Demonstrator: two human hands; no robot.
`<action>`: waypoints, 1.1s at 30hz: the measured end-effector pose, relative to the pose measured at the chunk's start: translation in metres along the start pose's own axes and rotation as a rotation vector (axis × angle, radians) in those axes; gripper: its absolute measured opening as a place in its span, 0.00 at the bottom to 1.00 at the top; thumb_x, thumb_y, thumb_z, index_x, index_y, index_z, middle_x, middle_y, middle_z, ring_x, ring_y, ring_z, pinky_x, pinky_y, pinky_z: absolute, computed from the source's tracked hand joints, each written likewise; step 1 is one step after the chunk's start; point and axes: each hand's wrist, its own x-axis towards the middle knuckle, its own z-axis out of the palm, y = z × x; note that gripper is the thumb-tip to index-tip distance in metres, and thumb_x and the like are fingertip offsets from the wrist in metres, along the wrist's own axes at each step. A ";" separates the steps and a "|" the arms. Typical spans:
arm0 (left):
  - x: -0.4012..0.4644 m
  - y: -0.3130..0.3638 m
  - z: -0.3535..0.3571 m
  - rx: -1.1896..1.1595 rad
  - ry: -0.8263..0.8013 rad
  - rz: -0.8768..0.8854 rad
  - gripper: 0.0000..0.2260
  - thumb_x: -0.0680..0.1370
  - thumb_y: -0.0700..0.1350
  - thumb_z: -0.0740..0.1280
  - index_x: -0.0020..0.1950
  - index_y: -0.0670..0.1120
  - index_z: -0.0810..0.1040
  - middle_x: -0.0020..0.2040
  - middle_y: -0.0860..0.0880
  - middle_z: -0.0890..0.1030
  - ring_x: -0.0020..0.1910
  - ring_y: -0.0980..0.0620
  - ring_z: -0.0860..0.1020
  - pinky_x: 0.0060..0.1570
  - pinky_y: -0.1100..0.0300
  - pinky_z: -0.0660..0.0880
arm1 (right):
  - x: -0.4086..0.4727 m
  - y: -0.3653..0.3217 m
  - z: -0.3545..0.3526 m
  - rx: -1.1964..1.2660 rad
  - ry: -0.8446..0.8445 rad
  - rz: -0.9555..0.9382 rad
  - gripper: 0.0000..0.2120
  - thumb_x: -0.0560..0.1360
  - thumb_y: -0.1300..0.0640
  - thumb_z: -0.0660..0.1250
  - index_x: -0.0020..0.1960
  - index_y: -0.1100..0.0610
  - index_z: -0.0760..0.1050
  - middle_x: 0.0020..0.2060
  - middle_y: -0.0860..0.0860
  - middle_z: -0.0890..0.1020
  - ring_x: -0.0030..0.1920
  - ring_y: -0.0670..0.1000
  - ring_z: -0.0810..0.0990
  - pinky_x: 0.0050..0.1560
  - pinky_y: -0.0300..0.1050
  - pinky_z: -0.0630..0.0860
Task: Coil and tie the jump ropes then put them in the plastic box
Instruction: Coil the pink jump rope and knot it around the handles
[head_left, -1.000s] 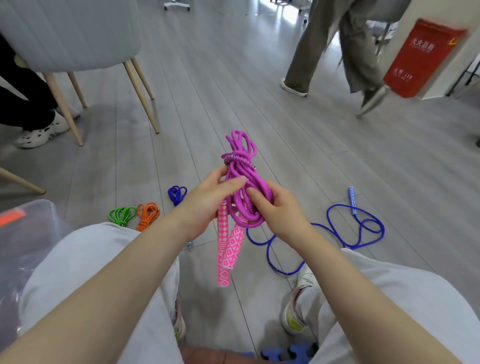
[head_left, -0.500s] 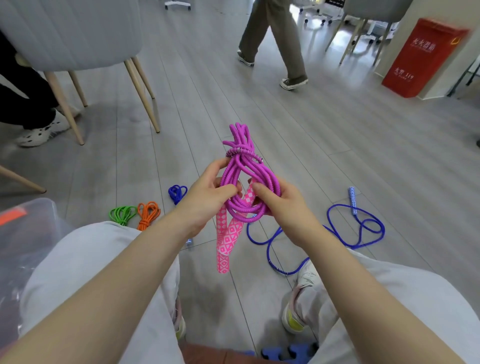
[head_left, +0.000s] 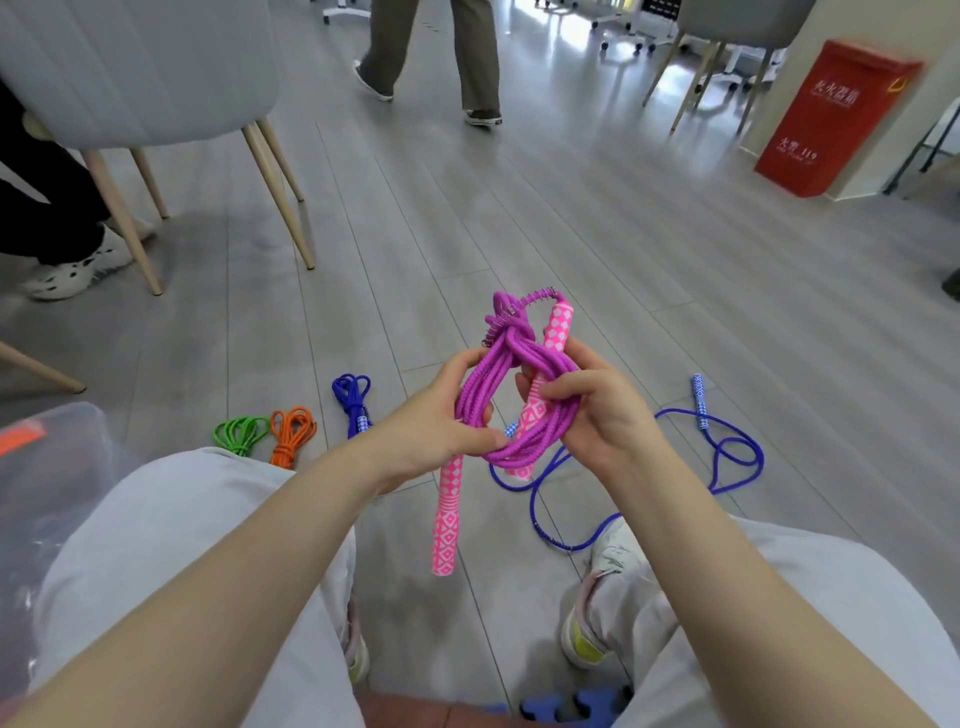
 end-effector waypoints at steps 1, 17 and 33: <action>0.000 0.000 0.001 0.039 0.015 0.001 0.36 0.71 0.40 0.75 0.70 0.62 0.61 0.42 0.48 0.72 0.39 0.53 0.72 0.45 0.55 0.74 | 0.000 0.000 0.000 0.011 0.003 -0.002 0.30 0.68 0.82 0.52 0.68 0.68 0.69 0.39 0.58 0.81 0.39 0.53 0.82 0.56 0.47 0.78; -0.002 0.000 0.031 -0.183 0.100 -0.239 0.02 0.79 0.39 0.63 0.46 0.43 0.74 0.43 0.44 0.80 0.40 0.48 0.81 0.47 0.53 0.82 | -0.001 0.006 0.010 0.039 0.049 -0.244 0.29 0.67 0.85 0.53 0.60 0.62 0.71 0.46 0.59 0.81 0.44 0.56 0.83 0.48 0.47 0.82; -0.005 0.002 0.032 -0.204 0.048 -0.113 0.06 0.79 0.43 0.66 0.54 0.43 0.79 0.42 0.47 0.84 0.38 0.56 0.82 0.45 0.62 0.80 | 0.010 0.000 -0.004 0.055 0.105 -0.214 0.30 0.72 0.79 0.58 0.71 0.61 0.66 0.44 0.59 0.79 0.41 0.52 0.83 0.54 0.53 0.80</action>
